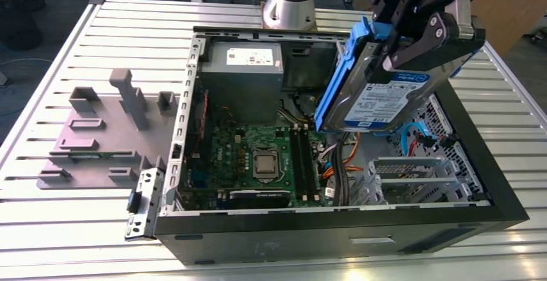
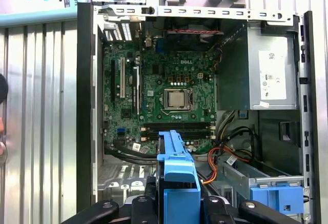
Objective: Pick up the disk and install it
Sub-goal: 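Insert the disk into the insertion slot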
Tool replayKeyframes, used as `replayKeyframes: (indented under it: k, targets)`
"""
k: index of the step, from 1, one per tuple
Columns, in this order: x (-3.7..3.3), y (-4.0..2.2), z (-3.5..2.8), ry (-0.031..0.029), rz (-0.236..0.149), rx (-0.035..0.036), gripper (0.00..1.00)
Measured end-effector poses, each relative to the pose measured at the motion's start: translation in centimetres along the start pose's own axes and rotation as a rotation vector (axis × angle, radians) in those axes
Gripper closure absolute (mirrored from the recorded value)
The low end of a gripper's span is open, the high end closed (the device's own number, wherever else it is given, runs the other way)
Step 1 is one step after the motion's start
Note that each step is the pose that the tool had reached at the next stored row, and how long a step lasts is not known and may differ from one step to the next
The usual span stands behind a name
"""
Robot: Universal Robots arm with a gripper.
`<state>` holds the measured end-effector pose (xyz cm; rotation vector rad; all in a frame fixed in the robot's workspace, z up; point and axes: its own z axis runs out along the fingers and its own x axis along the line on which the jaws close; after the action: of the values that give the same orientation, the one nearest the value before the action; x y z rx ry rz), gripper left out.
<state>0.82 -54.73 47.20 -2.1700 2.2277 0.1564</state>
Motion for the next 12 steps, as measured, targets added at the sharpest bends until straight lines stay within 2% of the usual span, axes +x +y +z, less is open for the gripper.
replayKeyframes:
  k: [12]
  targets:
    - [0.54,-0.02,-0.03,0.0,0.0,0.0,0.63]
